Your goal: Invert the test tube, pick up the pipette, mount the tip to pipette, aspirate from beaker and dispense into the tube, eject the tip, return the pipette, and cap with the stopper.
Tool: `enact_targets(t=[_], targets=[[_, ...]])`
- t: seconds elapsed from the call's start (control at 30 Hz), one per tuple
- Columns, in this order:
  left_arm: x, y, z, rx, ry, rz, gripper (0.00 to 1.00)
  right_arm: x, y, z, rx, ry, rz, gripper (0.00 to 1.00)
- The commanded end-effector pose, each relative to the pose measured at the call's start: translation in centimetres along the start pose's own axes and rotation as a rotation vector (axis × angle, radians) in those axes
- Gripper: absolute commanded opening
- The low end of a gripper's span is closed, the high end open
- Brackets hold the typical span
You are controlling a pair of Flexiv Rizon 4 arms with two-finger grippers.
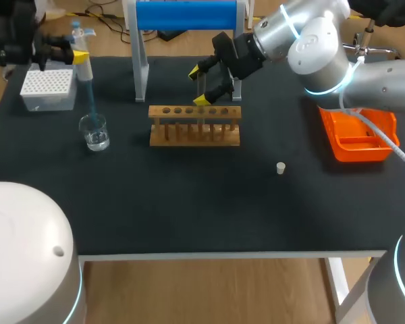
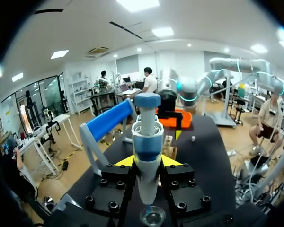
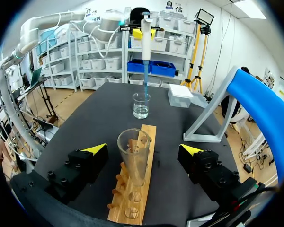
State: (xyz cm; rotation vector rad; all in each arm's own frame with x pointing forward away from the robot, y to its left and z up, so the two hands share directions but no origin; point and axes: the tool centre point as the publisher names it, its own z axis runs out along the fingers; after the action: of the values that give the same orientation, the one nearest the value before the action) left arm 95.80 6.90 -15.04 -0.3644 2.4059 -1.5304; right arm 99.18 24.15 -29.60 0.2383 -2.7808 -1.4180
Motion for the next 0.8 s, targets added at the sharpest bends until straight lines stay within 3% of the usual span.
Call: enact_targets(t=[0.03, 0.3, 0.6, 0.8], targets=[[0.4, -1.6, 0.0, -0.029, -0.008, 0.002, 0.00, 0.0, 0.1, -0.2, 0.004, 0.003, 0.001, 1.00], [1.0, -5.6, 0.4, -0.056, 0.009, 0.014, 0.00, 0.0, 0.1, -0.2, 0.004, 0.003, 0.001, 1.00], [2.3, -13.3, 1.4, -0.022, 0.062, 0.034, 0.00, 0.0, 0.1, -0.2, 0.004, 0.003, 0.001, 1.00], [2.9, -18.0, 3.7, -0.034, 0.106, 0.037, 0.00, 0.0, 0.1, -0.2, 0.004, 0.003, 0.001, 1.00]])
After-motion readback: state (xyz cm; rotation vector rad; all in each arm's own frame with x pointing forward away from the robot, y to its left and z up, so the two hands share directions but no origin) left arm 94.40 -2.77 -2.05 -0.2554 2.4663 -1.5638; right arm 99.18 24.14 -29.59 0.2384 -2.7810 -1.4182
